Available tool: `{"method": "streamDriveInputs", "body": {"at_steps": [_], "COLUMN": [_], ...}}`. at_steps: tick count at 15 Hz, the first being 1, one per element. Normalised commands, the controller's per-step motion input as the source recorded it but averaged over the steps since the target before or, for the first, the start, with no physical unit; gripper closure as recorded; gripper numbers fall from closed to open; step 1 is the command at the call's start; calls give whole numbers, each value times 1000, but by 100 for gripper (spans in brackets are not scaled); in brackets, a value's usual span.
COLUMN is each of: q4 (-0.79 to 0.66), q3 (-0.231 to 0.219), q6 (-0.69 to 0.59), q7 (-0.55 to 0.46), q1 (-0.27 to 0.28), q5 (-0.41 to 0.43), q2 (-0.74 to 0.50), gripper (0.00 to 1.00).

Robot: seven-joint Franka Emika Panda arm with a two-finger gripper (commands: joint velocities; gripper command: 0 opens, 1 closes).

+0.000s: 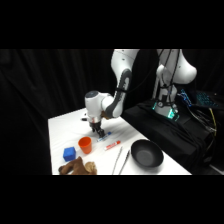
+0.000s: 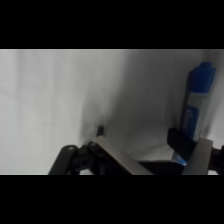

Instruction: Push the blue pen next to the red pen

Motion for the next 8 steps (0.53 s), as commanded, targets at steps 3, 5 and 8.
{"method": "streamDriveInputs", "body": {"at_steps": [3, 5, 8], "q4": [-120, -131, -158], "q3": [-50, -61, -73], "q6": [-59, -107, -163], "q7": [329, 352, 353], "q1": [295, 312, 302], "q5": [-129, -138, -153], "q2": [-106, -170, -246], "gripper": [0, 0, 0]}}
